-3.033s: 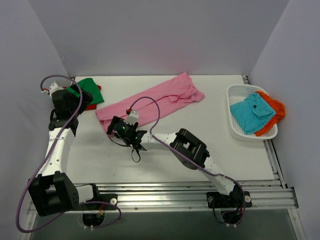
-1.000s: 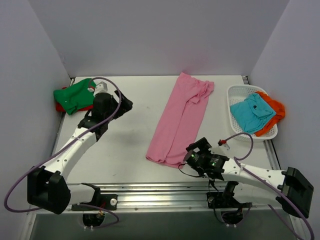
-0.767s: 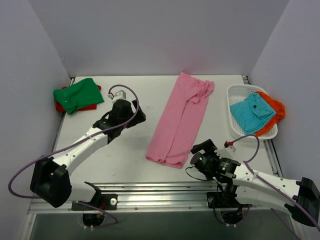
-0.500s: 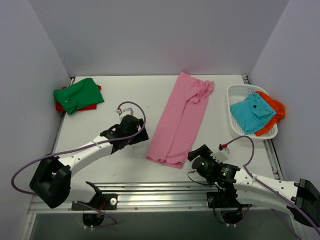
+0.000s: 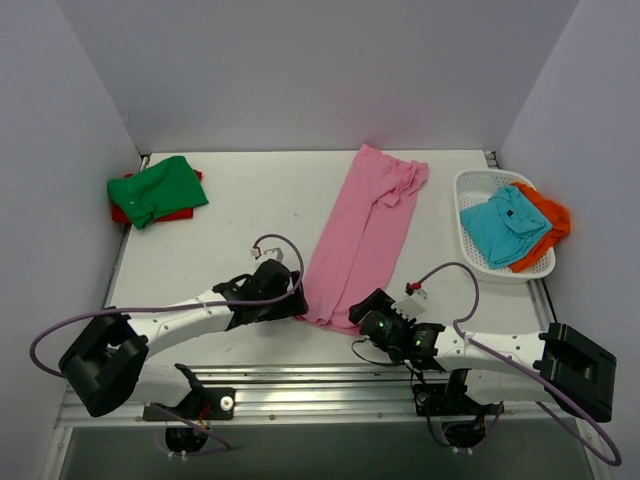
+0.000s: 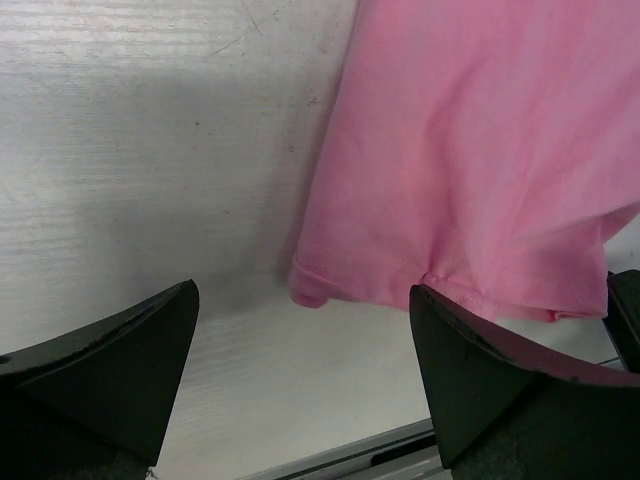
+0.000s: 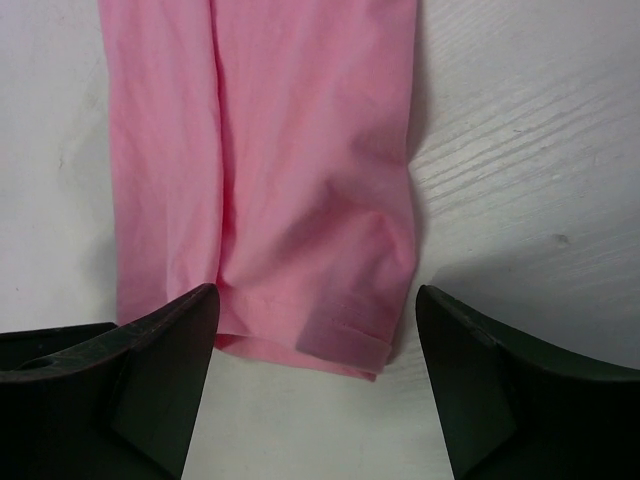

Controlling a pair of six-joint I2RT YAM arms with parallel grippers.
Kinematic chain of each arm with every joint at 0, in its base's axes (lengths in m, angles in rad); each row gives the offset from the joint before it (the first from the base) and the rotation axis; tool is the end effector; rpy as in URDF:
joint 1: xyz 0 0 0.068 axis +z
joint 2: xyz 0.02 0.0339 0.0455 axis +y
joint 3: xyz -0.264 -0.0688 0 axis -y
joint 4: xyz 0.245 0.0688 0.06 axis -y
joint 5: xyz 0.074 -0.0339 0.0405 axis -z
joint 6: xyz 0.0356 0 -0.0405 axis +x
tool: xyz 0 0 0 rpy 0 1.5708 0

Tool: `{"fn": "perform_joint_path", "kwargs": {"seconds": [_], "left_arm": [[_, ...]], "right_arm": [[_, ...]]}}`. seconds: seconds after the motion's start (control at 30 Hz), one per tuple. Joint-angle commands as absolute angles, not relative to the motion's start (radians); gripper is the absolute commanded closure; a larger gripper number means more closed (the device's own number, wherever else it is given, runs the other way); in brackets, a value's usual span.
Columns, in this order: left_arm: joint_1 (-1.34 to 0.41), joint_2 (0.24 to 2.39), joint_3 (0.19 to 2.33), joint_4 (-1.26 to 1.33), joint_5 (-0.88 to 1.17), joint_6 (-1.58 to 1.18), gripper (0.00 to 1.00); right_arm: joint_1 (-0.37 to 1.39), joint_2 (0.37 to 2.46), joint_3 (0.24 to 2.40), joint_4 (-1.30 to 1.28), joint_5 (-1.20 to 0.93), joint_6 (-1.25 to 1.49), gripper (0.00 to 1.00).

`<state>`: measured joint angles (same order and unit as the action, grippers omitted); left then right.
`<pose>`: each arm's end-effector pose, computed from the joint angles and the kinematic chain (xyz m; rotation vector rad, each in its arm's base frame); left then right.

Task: Fold and stack the t-shirts
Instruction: Fold the tshirt

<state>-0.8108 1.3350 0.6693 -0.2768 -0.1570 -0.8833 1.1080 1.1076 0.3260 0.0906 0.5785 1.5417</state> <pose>0.1778 -0.1790 0.1778 -0.1587 2.5643 -0.4915 0.1059 0.1687 0.1535 0.7907 2.1263 0.8628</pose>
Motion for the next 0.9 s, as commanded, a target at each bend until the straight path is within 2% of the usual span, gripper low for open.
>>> {"fn": "perform_joint_path", "kwargs": {"seconds": [0.0,0.17,0.27,0.43,0.73,0.83,0.87], "left_arm": [[-0.824,1.359,0.667,-0.172,-0.12,-0.916,0.04],[-0.838,1.414,0.672,-0.132,-0.117,-0.923,0.04],[-0.842,1.477,0.669,-0.077,-0.097,-0.934,0.03],[-0.847,1.502,0.667,-0.057,-0.098,-0.94,0.01],[-0.847,1.47,0.655,-0.072,-0.121,-0.94,0.01],[-0.847,1.47,0.652,-0.069,-0.124,-0.942,0.0],[-0.847,1.471,0.65,-0.066,-0.123,-0.942,0.0]], "right_arm": [[1.117,1.112,0.353,0.104,0.614,1.546,0.27],[1.117,1.08,0.333,0.098,0.635,1.549,0.35],[1.117,1.063,0.318,0.107,0.643,1.54,0.51],[1.117,1.063,0.31,0.117,0.643,1.539,0.6],[1.118,1.077,0.319,0.103,0.601,1.532,0.58],[1.124,1.08,0.31,0.1,0.578,1.539,0.5],[1.132,1.089,0.308,0.091,0.575,1.543,0.44]]}}
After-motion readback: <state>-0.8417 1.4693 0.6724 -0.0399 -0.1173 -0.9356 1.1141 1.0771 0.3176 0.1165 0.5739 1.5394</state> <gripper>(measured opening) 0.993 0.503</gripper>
